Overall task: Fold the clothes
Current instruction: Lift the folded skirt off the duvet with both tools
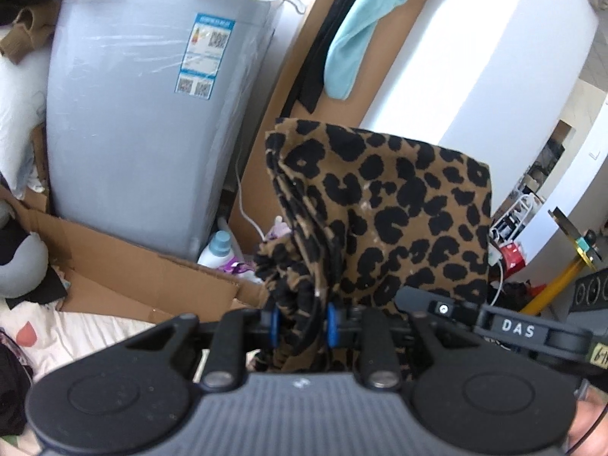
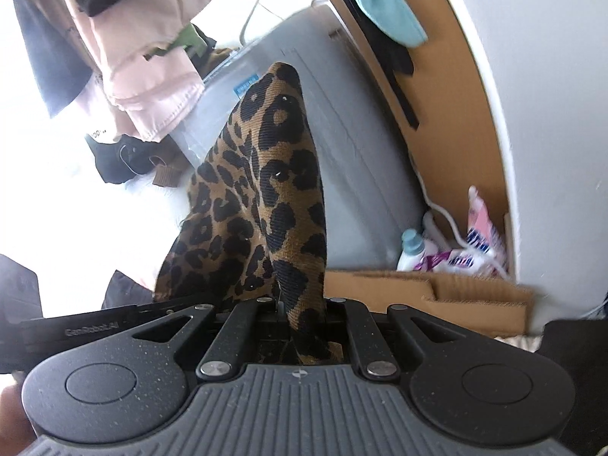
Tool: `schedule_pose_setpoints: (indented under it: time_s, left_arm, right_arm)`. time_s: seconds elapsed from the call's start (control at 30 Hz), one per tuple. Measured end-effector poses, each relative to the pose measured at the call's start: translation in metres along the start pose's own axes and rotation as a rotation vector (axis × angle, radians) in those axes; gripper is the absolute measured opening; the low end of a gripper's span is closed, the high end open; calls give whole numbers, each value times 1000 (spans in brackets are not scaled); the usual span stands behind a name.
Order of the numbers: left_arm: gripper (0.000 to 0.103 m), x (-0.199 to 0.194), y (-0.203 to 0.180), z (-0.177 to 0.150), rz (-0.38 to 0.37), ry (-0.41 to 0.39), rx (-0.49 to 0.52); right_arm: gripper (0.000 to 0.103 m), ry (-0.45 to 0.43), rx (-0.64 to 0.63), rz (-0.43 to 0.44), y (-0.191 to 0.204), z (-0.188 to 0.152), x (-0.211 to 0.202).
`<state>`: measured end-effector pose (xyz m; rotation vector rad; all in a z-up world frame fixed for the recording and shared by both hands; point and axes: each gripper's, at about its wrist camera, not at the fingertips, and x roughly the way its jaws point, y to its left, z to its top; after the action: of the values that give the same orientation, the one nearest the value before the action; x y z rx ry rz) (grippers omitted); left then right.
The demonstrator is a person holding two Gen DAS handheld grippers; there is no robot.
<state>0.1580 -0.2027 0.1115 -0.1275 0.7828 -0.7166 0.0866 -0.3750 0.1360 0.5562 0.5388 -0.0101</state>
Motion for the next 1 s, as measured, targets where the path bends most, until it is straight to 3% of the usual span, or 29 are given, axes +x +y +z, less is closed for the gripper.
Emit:
schedule_pose_setpoints:
  time_s: [0.33,0.8,1.0]
  left_arm:
    - [24,-4,-38,-17,-42,-18,45]
    - [24,95,-55,-49,-217,34,69]
    - [24,120,-61,-88,-271,75,89]
  right_arm:
    - [5,-57,-4,6,-13,-5,-54]
    - [5,-107,26,-97,-84,-44,-91]
    - [5,-100,36,-162,-119,-58,-93]
